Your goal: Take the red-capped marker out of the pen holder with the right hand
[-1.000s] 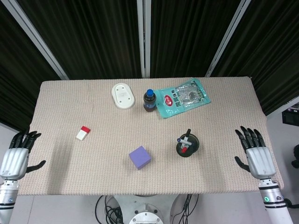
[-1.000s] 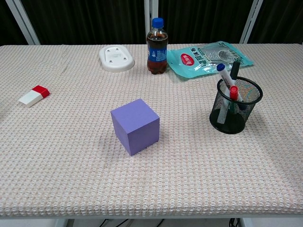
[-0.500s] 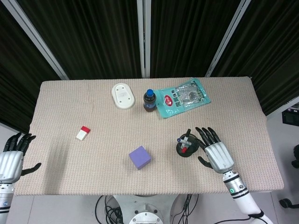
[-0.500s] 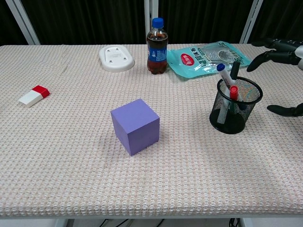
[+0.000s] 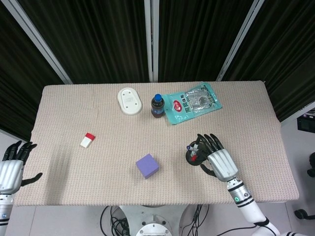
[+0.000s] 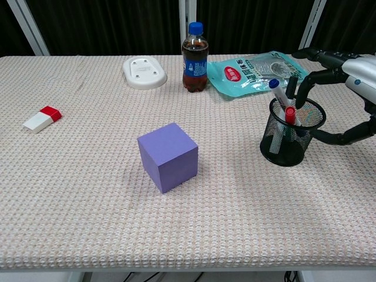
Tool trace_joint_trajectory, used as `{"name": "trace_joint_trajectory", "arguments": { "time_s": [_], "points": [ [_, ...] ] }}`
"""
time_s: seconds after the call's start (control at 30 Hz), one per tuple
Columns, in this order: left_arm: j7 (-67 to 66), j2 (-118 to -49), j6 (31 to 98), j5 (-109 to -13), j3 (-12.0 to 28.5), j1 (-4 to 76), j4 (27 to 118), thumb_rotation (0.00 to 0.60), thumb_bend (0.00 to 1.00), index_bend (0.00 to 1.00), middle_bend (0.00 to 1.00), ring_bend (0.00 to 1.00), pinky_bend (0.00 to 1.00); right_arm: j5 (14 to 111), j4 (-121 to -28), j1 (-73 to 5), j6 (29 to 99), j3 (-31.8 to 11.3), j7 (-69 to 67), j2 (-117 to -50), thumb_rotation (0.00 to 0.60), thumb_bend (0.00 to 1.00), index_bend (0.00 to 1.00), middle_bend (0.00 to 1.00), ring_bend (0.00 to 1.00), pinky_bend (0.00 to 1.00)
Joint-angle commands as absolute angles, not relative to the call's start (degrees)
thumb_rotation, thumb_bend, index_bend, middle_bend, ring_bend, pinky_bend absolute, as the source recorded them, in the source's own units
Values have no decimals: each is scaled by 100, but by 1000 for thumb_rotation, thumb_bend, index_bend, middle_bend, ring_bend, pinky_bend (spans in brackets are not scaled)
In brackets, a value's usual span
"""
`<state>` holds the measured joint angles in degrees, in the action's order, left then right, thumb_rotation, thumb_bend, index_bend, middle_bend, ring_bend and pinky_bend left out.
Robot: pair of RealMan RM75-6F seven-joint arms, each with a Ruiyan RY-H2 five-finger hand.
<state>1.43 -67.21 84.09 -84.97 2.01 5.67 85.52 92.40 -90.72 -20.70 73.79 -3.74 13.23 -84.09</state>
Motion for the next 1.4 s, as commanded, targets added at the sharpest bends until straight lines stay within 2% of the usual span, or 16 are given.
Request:
{"name": "trace_joint_trajectory", "arguments": {
  "time_s": [0.03,0.47,0.77,1.03,1.4],
  "points": [
    [127,-6718,8390,-8504,195,577,8562,600,129,161,111,0,83,9236,-9024,-2106,7376,-397,1283,-8461,600,222,450,0,0,0],
    [135,-6713,8348,-8480,212,594,8553,600,129,161,111,0,83,9113,-8814,-2284,7259,-483,1268,-8719,600,243,484,5,0,0],
    [163,-6714,8356,-8472,210,577,8533,600,129,162,111,0,83,9068,-8731,-2317,7286,-479,1239,-8803,600,298,518,7,0,0],
    [170,-6711,8372,-8482,213,570,8532,600,130,162,111,0,83,9061,-8751,-2324,7347,-475,1210,-8802,600,304,583,10,0,0],
    [136,-6687,8360,-8485,219,579,8588,600,130,161,111,0,83,9301,-9344,-2162,7722,-350,930,-8387,600,313,616,15,0,0]
  ]
}}
